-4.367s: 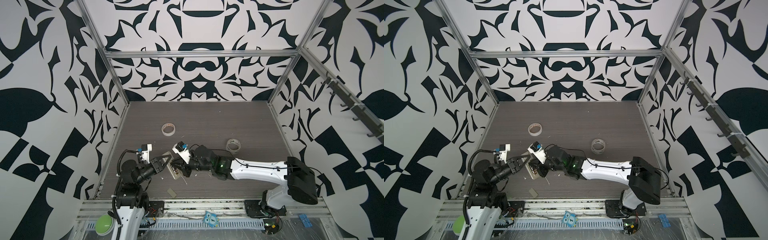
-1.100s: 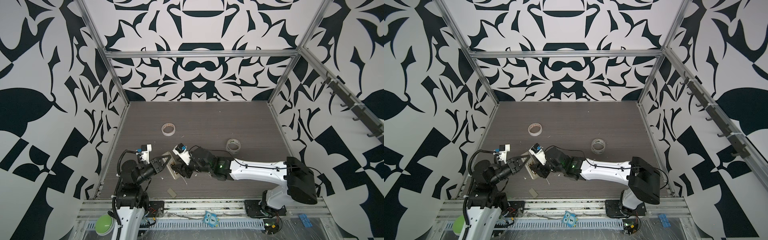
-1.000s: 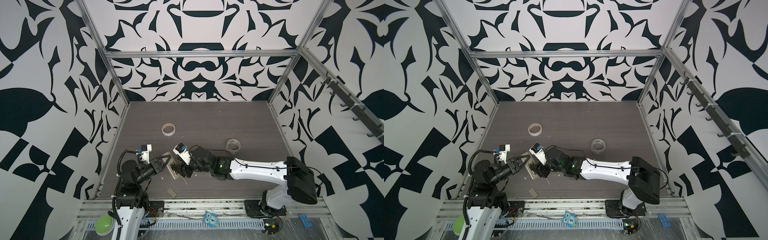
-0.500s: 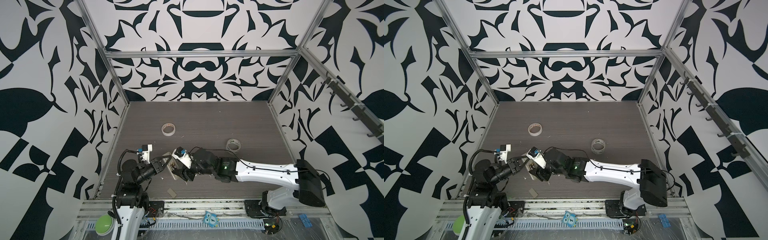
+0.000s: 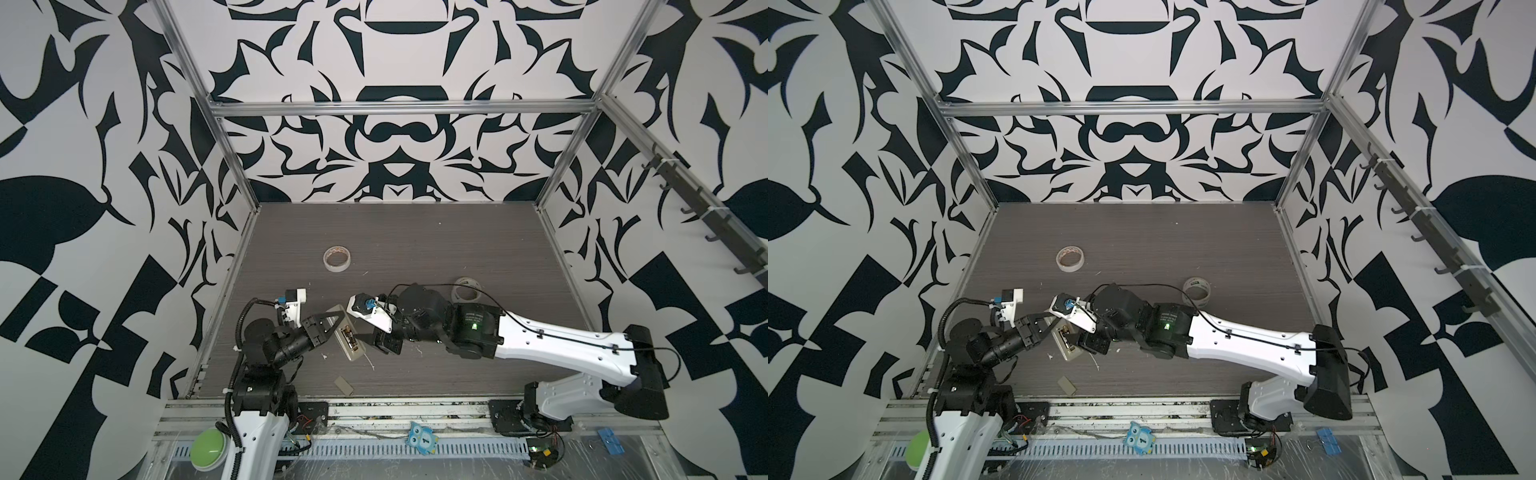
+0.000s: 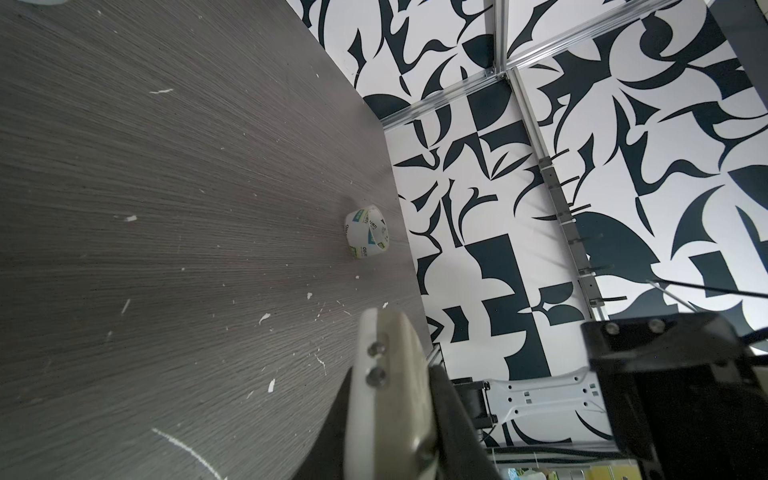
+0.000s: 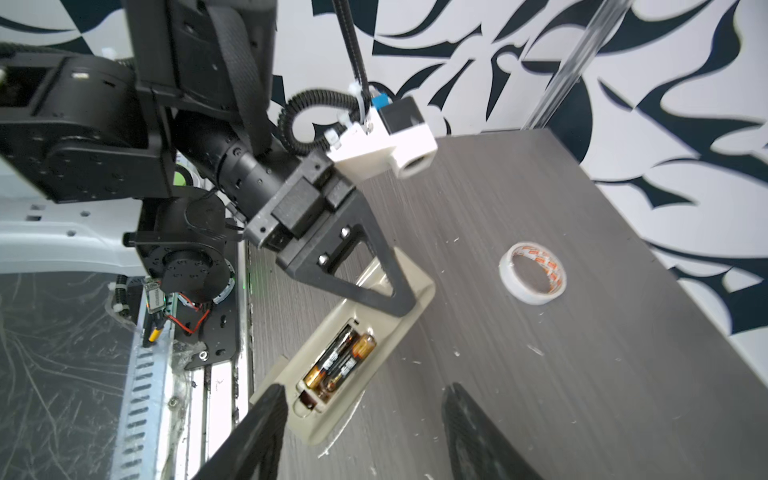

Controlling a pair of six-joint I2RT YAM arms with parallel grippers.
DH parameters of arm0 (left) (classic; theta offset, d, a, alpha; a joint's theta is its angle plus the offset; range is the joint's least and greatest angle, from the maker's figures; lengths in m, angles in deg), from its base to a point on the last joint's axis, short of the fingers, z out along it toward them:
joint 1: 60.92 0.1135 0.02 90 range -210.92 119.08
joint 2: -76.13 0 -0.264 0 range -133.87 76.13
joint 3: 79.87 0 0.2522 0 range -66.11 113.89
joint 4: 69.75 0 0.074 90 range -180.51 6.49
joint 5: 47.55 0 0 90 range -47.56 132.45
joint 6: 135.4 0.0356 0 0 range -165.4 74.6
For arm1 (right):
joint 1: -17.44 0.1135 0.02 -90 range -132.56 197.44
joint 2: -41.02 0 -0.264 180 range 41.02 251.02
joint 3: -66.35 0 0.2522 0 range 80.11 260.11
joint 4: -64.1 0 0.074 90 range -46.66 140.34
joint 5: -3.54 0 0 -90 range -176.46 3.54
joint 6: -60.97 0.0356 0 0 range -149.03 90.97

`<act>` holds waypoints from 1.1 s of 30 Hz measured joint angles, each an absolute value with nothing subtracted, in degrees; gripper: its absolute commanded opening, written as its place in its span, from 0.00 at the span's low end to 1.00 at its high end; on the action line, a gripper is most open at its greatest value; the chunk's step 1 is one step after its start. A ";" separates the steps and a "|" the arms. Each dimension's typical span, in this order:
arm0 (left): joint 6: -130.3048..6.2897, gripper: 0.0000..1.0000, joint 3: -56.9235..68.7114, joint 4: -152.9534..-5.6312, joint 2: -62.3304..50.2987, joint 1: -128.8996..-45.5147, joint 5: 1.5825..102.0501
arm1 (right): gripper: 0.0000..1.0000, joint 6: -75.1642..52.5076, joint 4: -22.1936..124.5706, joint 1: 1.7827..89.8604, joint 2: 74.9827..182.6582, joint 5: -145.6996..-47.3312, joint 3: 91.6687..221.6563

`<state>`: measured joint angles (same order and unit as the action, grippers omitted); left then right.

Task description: Load the batteries into the remote control

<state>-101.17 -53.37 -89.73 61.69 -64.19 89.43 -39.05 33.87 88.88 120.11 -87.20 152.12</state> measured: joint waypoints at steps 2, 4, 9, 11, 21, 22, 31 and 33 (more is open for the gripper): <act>-101.28 0.00 -53.37 -89.73 61.69 -64.64 89.47 | 0.64 -42.22 31.25 88.88 120.22 -86.87 154.15; -101.30 0.00 -53.37 -89.73 61.69 -64.95 89.67 | 0.64 -45.17 29.04 88.88 120.37 -86.30 155.81; -101.37 0.00 -53.37 -89.32 61.58 -65.58 89.99 | 0.67 -50.33 26.50 88.88 120.87 -84.51 156.99; -101.39 0.00 -53.37 -88.97 61.47 -66.00 90.06 | 0.68 -51.94 25.59 88.88 121.20 -84.05 157.21; -101.50 0.00 -53.37 -88.75 61.41 -68.16 90.08 | 0.61 -58.11 20.51 88.88 124.15 -86.19 159.07; -101.50 0.00 -53.37 -88.66 61.38 -68.49 90.08 | 0.58 -58.50 20.06 88.88 124.46 -86.60 159.31; -101.50 0.00 -53.37 -88.46 61.01 -69.87 90.13 | 0.39 -60.82 17.39 88.88 128.48 -88.66 162.85; -101.50 0.00 -53.37 -88.48 60.93 -69.96 90.13 | 0.38 -60.75 17.24 88.88 128.87 -88.90 162.87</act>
<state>-101.50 -53.37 -88.48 60.93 -69.96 90.13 -60.75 17.24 88.88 128.87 -88.90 162.87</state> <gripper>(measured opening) 0.241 0.385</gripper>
